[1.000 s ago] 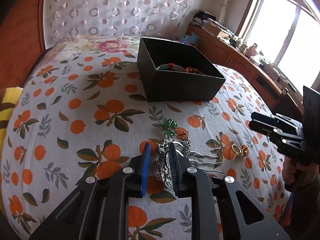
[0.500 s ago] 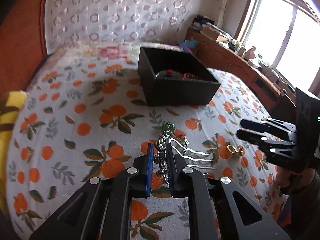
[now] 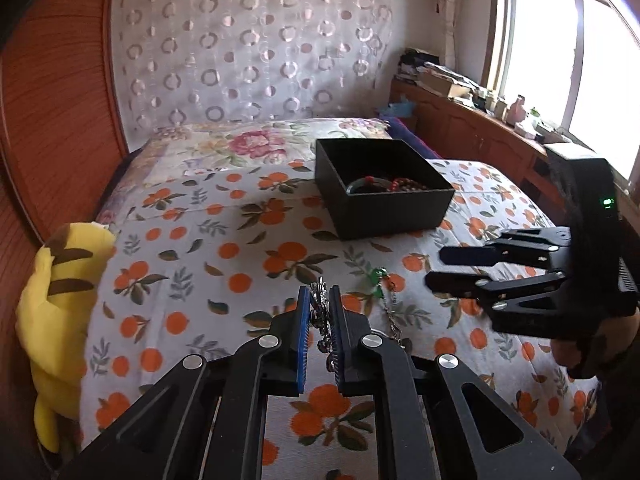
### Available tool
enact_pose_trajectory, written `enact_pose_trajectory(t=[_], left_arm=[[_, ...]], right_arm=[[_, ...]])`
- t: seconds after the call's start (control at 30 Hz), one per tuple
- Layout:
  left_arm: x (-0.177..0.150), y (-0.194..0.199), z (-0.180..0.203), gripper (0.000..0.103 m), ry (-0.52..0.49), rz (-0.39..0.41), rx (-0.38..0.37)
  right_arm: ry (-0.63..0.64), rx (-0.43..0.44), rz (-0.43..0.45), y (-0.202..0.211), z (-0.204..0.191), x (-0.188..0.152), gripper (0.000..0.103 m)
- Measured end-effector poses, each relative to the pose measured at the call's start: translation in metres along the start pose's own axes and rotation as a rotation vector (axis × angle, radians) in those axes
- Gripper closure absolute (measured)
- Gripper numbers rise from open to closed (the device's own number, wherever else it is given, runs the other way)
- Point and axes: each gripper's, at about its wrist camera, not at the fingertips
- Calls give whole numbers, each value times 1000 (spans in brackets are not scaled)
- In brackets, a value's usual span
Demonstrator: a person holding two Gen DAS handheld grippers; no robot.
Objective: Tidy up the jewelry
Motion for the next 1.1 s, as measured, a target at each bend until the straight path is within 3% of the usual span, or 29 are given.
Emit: enact_pose_trajectory(t=[0.2, 0.47, 0.53, 0.7, 1.1], left_arm=[[-1, 5, -12, 95, 25, 15, 14], [-4, 9, -17, 95, 36, 29, 32], [-3, 10, -18, 95, 41, 31, 33], [2, 12, -17, 95, 33, 42, 39], [19, 12, -3, 95, 1, 79, 31]], right_arm=[[12, 28, -32, -25, -17, 11, 64], [100, -45, -68, -43, -30, 9, 68], [129, -53, -69, -41, -31, 6, 82], [141, -68, -69, -29, -22, 2, 97], [106, -89, 33, 14, 3, 15, 98]])
Point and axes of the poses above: each gripper's, at about its wrist camera, not at the fingertips, and y roughly against the way its jaws point, z to its right, x to its top, and after that the axes turned 12 degrees about z, right-handed
